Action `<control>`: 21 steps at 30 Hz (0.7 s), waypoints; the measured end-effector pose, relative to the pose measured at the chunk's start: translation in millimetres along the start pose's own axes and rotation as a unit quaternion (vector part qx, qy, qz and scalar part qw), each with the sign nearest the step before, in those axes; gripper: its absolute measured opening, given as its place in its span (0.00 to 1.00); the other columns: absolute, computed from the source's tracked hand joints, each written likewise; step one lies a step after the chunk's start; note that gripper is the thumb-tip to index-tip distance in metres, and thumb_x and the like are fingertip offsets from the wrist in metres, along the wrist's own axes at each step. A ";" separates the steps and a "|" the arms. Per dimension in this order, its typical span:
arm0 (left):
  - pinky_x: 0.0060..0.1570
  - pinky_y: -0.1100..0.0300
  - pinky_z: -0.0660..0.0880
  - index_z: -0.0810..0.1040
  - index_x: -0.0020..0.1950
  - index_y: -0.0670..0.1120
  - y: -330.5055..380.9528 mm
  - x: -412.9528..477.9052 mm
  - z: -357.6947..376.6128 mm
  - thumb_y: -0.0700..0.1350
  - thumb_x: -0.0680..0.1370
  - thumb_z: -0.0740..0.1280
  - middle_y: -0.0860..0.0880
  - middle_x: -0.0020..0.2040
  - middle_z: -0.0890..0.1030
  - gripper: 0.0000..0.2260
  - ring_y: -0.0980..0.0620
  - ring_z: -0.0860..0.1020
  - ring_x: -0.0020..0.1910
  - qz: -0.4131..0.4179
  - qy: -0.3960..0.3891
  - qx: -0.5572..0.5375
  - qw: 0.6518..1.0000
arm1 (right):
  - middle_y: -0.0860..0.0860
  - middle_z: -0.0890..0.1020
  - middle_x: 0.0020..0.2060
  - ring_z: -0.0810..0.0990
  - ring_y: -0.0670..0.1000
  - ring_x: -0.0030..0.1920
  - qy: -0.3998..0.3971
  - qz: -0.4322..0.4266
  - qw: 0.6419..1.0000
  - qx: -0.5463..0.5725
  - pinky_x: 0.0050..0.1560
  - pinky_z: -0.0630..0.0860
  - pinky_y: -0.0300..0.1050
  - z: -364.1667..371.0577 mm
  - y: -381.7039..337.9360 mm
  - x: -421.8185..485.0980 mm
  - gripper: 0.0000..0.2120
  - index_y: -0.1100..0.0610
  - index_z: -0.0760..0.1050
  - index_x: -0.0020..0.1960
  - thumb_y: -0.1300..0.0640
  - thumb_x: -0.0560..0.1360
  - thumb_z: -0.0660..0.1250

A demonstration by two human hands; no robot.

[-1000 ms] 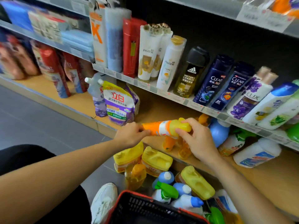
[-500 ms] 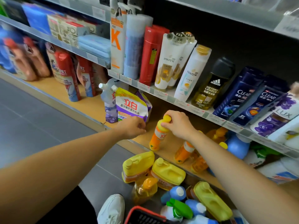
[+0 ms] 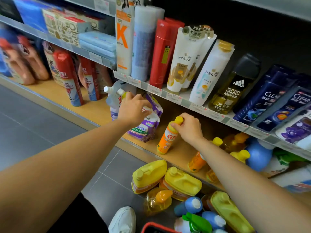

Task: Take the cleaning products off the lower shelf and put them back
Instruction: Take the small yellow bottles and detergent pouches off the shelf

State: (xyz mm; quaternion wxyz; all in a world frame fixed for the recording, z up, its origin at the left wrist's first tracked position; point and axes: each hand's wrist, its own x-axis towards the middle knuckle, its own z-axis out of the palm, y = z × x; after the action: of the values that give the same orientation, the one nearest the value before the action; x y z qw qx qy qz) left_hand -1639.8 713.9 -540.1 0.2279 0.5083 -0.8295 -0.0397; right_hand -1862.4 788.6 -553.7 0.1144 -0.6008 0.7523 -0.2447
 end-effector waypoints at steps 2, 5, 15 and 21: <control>0.53 0.52 0.65 0.85 0.57 0.55 -5.9 1.6 -3.2 0.57 0.79 0.69 0.52 0.52 0.79 0.11 0.45 0.69 0.56 0.014 0.007 0.003 1.000 | 0.47 0.79 0.44 0.80 0.52 0.50 0.009 -0.006 1.000 -0.006 0.47 0.76 0.45 0.8 -0.9 -0.9 0.10 0.51 0.77 0.51 0.46 0.75 0.72; 0.45 0.54 0.65 0.87 0.53 0.48 -7.5 3.3 -11.9 0.55 0.79 0.69 0.52 0.43 0.74 0.13 0.48 0.72 0.47 0.023 -0.013 -0.032 0.999 | 0.49 0.80 0.45 0.80 0.54 0.51 0.034 0.005 0.999 -0.013 0.46 0.71 0.42 -1.9 2.3 -0.8 0.11 0.52 0.78 0.52 0.47 0.76 0.72; 0.38 0.55 0.67 0.88 0.51 0.45 8.5 7.5 -39.0 0.49 0.77 0.74 0.56 0.38 0.71 0.09 0.51 0.73 0.41 0.060 -0.041 -0.152 0.986 | 0.55 0.82 0.57 0.77 0.62 0.62 0.036 0.066 0.997 -0.025 0.57 0.74 0.52 -22.2 8.6 -3.6 0.20 0.51 0.76 0.66 0.48 0.75 0.72; 0.41 0.42 0.76 0.88 0.51 0.45 27.2 -1.5 -68.8 0.47 0.75 0.75 0.50 0.38 0.76 0.08 0.46 0.76 0.39 0.155 -0.073 -0.219 0.960 | 0.47 0.84 0.48 0.81 0.50 0.52 0.013 0.013 0.997 0.073 0.60 0.78 0.53 -45.3 2.3 -36.2 0.26 0.51 0.75 0.68 0.54 0.72 0.75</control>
State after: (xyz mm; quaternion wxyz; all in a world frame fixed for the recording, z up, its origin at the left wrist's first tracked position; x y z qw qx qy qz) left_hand -1633.0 739.7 -471.1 0.2756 0.3068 -0.8835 -0.2221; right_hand -1876.4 834.2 -520.5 0.1515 -0.5780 0.7416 -0.3050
